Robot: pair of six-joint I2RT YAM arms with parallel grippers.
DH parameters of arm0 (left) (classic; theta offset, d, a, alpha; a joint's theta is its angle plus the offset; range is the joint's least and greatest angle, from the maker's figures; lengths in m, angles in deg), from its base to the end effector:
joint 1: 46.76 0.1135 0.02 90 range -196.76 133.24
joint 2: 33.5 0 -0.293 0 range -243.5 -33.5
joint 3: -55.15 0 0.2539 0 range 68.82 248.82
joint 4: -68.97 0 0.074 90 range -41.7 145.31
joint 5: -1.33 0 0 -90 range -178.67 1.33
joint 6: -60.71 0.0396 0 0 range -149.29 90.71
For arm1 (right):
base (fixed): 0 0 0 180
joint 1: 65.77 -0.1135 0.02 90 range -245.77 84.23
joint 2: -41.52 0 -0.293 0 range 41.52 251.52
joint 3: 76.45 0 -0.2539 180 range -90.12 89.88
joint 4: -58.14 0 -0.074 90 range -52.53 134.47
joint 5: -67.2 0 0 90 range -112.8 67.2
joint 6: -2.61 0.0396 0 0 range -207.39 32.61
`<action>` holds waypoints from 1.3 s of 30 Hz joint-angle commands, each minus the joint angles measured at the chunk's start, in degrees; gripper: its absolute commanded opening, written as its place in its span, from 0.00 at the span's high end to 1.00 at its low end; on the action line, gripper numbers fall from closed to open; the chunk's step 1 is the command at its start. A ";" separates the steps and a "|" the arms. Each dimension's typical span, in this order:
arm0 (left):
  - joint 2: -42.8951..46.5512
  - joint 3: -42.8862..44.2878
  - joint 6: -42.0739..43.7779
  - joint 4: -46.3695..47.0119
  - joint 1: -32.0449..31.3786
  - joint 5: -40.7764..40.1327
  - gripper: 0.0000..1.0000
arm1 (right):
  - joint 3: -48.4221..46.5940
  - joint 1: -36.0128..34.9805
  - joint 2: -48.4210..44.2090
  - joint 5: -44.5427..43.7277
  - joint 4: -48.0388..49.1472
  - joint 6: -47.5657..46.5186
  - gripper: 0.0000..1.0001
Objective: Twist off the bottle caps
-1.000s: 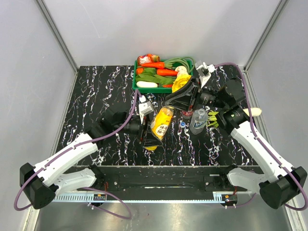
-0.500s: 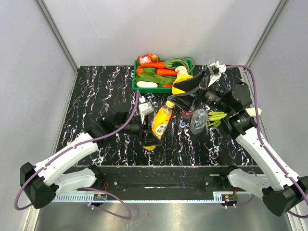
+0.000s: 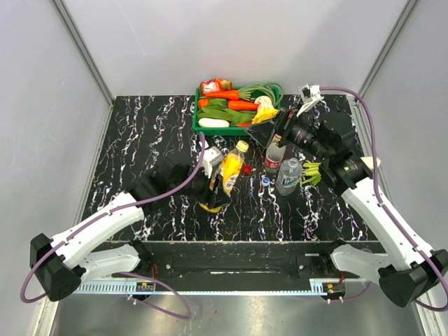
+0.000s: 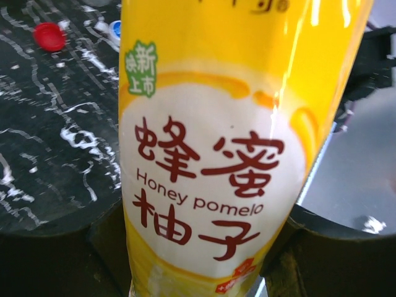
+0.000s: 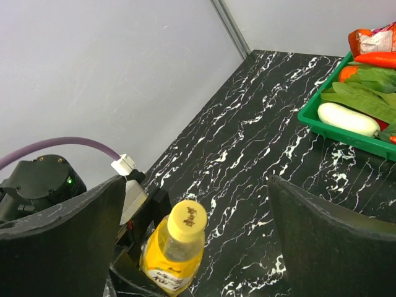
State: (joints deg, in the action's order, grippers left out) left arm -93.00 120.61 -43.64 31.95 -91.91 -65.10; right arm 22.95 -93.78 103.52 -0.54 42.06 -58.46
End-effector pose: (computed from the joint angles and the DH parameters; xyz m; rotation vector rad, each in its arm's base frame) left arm 0.1427 -0.1659 0.3354 0.8454 2.0794 -1.0289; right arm 0.1992 0.1230 0.4581 -0.3159 1.6019 1.0733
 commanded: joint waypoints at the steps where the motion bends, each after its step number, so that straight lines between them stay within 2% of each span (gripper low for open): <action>1: 0.71 3.05 0.47 -0.37 -0.29 -10.46 0.64 | -4.43 -0.20 1.63 -2.22 -2.24 0.42 0.00; 13: 0.00 5.16 -0.41 -5.73 -1.87 -28.83 0.64 | -8.82 -0.12 8.40 -0.38 -6.63 4.21 0.00; 21: -1.75 5.86 -0.94 -5.91 -3.11 -34.21 0.64 | -10.58 -0.20 14.37 5.68 -6.64 9.65 0.00; 27: -4.12 7.71 -1.03 -7.75 -4.86 -37.01 0.64 | -9.97 -0.12 17.19 9.46 -2.34 14.04 0.00; 32: -6.32 9.12 -1.03 -8.37 -6.01 -38.16 0.64 | -8.65 -0.20 19.82 12.89 1.62 17.91 0.09; 39: -7.99 9.65 -0.68 -8.64 -6.53 -38.51 0.64 | -8.21 -0.12 21.85 17.20 5.49 19.85 0.38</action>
State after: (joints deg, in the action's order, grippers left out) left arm -100.37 126.99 -44.34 22.03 -97.96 -101.54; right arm 14.95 -93.78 124.92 12.40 42.41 -40.82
